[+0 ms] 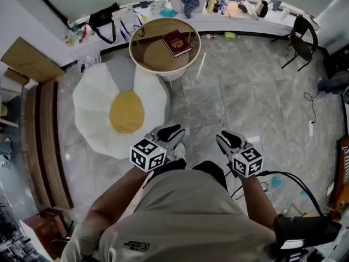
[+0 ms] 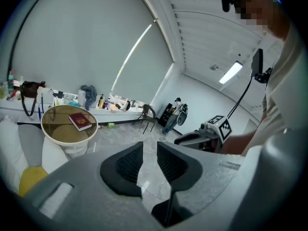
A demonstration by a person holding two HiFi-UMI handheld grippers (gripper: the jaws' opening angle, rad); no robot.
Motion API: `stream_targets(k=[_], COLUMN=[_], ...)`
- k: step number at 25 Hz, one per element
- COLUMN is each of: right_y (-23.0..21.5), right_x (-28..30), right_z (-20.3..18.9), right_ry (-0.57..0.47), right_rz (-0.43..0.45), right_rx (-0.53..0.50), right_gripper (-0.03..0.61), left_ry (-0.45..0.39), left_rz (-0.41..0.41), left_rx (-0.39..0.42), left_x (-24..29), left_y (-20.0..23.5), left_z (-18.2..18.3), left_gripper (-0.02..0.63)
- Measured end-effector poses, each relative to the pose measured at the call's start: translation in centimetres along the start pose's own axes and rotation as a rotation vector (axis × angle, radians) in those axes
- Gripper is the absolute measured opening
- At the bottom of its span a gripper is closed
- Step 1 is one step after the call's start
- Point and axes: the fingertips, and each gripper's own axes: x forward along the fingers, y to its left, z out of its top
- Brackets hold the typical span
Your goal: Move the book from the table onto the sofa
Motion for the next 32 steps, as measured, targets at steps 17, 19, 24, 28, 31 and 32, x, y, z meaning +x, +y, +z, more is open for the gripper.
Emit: stream_targets(k=[17,19,24,28,31,32], right_y=[-13.7,-16.6,-24.3,-30.6,-34.7,-35.9], right_x=[22.5,25.9,34.3,41.0,46.1,47.8], right_z=[13.3,14.8,17.6,18.1,17.4,17.0], right_ry=[0.104,0.121,0.187,0.24,0.285,0.3], right_rz=[0.195,0.223,0.254,0.272,0.266,0.263], right_rx=[-0.046,-0.006,0.032,0.075,0.107,0.109], right_gripper=[0.115,0.116,0.121,0.133,0.149,0.152], left_ry=[-0.087,-0.088,-0.14,-0.105,-0.08,-0.078], left_rz=[0.243,0.266,0.288,0.325,0.35,0.353], left_rx=[-0.229,-0.284,-0.424,-0.491,-0.553,-0.571], left_x=[6.9,8.9,14.0,19.0,22.8,24.0], left_y=[21.3,24.4,31.7,38.5,43.3,44.7], left_z=[7.2,8.3,10.5,10.1,8.6,8.1], left_gripper=[0.075,0.08,0.086,0.098,0.117,0.123])
